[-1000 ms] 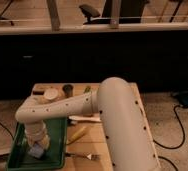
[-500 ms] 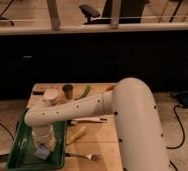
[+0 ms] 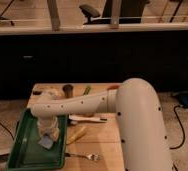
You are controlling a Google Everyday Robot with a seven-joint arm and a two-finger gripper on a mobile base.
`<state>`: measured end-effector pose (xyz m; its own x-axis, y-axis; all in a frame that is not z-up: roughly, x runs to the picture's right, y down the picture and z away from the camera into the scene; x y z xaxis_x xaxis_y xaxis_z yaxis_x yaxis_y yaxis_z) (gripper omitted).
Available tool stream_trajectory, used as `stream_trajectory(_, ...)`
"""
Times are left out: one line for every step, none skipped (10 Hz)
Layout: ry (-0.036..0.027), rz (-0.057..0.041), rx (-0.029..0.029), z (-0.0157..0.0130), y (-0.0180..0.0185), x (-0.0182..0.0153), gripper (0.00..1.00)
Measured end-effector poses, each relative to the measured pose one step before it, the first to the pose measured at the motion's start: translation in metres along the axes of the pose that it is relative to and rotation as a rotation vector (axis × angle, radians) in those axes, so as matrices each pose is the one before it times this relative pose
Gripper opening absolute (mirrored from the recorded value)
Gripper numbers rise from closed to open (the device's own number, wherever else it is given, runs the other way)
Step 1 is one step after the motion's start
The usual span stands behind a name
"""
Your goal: Wipe tray with sponge
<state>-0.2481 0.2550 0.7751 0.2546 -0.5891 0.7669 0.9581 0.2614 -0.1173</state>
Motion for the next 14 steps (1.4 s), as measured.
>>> stream_trajectory(-0.00211, -0.0182, -0.00599, 0.00171, -0.00893, -0.00186, 0.0)
stream_trajectory(-0.00381, -0.0252, -0.00914, 0.00308, -0.01196, -0.00263, 0.0)
stream_trajectory(-0.00859, -0.03393, -0.01211, 0.00406, -0.01444, -0.00347, 0.0)
stream_trajectory(-0.01517, -0.04552, -0.00816, 0.00471, -0.01547, -0.00692, 0.0)
stream_trajectory(-0.00993, -0.02683, -0.011, 0.00322, -0.00472, -0.00618, 0.0)
stream_trajectory(-0.01227, -0.0216, -0.00984, 0.00321, -0.00044, -0.00904, 0.0)
stream_trajectory(-0.01062, -0.01318, -0.00943, 0.0032, 0.00388, -0.00799, 0.0)
stream_trajectory(-0.00892, -0.00965, -0.00905, 0.00284, 0.00519, -0.00807, 0.0)
stream_trajectory(-0.00893, -0.0056, -0.00902, 0.00227, 0.00841, -0.01009, 0.0)
stream_trajectory(-0.00349, 0.00108, -0.00108, 0.00051, 0.00985, -0.00793, 0.0)
stream_trajectory(0.00003, 0.0112, 0.00626, -0.00138, 0.01264, -0.00439, 0.0)
stream_trajectory(0.0043, 0.02233, 0.00811, -0.0027, 0.0133, 0.00061, 0.0)
stream_trajectory(0.00626, 0.02613, 0.00846, -0.00273, 0.01117, 0.00187, 0.0)
stream_trajectory(0.00859, 0.02701, 0.00963, -0.00298, 0.01042, 0.00468, 0.0)
